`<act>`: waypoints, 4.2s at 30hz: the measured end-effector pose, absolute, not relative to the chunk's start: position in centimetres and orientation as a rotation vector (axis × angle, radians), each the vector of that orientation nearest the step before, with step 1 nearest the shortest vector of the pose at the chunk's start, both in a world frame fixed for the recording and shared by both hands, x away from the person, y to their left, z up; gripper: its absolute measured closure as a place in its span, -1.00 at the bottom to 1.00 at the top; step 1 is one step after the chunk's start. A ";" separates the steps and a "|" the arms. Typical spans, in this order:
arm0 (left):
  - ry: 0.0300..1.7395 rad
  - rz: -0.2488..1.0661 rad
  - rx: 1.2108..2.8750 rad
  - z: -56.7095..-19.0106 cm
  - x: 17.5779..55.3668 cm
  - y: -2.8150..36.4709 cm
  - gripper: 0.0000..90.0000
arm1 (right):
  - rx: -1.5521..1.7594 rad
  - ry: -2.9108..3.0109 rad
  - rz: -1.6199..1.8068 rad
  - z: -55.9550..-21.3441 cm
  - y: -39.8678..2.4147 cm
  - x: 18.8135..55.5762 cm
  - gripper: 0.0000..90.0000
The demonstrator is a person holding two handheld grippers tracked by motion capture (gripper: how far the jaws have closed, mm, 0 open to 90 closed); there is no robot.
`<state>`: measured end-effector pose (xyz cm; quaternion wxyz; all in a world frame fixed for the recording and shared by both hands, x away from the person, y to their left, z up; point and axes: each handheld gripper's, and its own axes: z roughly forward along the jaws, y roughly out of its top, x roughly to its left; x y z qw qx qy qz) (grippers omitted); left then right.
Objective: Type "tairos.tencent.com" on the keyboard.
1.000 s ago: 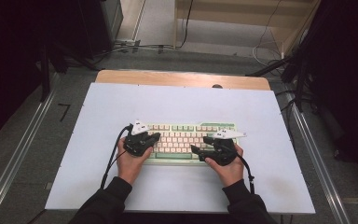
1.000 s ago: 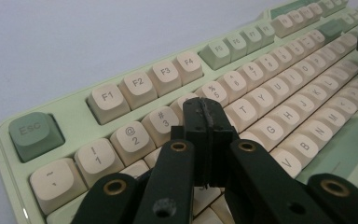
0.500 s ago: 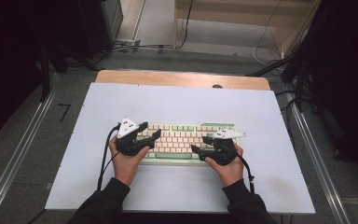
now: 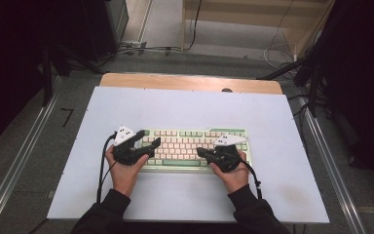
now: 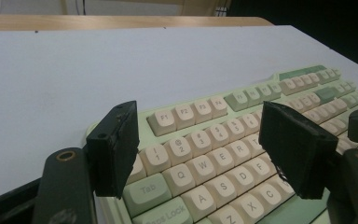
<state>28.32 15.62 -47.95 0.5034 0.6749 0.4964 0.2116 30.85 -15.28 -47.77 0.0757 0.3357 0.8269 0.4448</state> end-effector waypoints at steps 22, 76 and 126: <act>1.228 0.517 1.629 -48.1 27.4 16.4 -0.35 | 0.915 2.578 1.282 -48.6 -12.2 31.3 0.95; 1.215 0.501 1.633 -48.0 27.4 16.2 -0.34 | 0.892 2.559 1.268 -48.4 -11.7 31.0 0.95; 1.072 0.404 1.915 -49.1 31.1 9.0 1.00 | 1.152 2.353 1.345 -48.0 -17.0 30.7 -0.25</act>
